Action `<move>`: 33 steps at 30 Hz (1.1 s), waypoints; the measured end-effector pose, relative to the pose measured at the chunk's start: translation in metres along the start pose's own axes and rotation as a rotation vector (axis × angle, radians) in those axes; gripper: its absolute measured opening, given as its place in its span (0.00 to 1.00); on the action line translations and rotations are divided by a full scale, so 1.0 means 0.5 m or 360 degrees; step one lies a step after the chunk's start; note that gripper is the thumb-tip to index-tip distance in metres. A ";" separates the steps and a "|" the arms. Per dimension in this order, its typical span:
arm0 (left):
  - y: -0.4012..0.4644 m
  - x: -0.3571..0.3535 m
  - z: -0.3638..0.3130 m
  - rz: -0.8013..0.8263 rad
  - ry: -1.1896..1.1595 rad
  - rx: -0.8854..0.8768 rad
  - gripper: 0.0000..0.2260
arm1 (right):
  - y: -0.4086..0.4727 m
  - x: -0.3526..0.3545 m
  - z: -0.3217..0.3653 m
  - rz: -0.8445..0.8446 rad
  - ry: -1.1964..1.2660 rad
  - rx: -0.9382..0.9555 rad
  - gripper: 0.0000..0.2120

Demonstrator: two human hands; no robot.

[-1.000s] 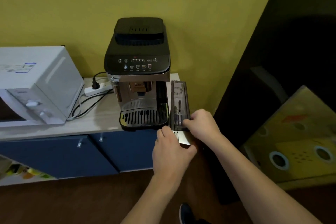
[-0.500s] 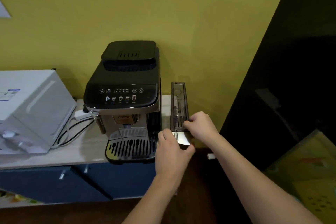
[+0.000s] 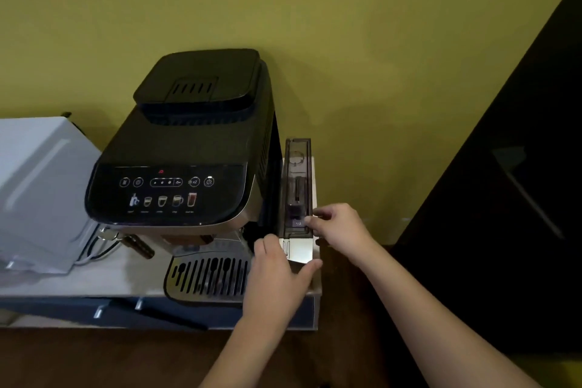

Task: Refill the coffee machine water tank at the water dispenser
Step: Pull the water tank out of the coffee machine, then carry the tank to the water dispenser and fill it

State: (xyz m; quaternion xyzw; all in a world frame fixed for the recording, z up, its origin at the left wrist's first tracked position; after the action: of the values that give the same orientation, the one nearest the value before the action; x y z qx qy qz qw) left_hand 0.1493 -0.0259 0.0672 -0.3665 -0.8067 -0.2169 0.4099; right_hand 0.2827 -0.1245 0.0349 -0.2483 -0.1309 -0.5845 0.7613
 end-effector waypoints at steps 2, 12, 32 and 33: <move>0.009 0.018 -0.029 0.0032 0.0160 -0.0152 0.25 | 0.016 0.001 -0.016 0.0069 0.0140 -0.0095 0.17; 0.234 -0.007 -0.168 -0.0035 0.0528 -0.0209 0.10 | 0.019 0.009 -0.022 -0.0008 0.0307 -0.0134 0.17; 0.173 0.298 -0.281 -0.0843 -0.0357 -0.0530 0.06 | -0.153 0.148 0.232 -0.0853 0.0349 0.0865 0.11; 0.158 0.339 -0.275 -0.0925 -0.0471 -0.0565 0.05 | -0.171 0.147 0.263 -0.0913 0.0368 0.0949 0.11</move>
State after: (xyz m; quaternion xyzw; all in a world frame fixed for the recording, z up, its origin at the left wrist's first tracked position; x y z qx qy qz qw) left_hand 0.2120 0.0053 0.2885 -0.2149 -0.8773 -0.4055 0.1402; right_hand 0.2337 -0.1316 0.2009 0.0962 -0.2715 -0.7331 0.6161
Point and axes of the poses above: each hand's wrist, its own y-axis towards the middle knuckle, its own x-axis out of the back of the hand, z = x × y, the point moved 9 cm from there along y, towards the middle knuckle, and after that the axes turned 13 degrees about -z, right-handed, at the moved point
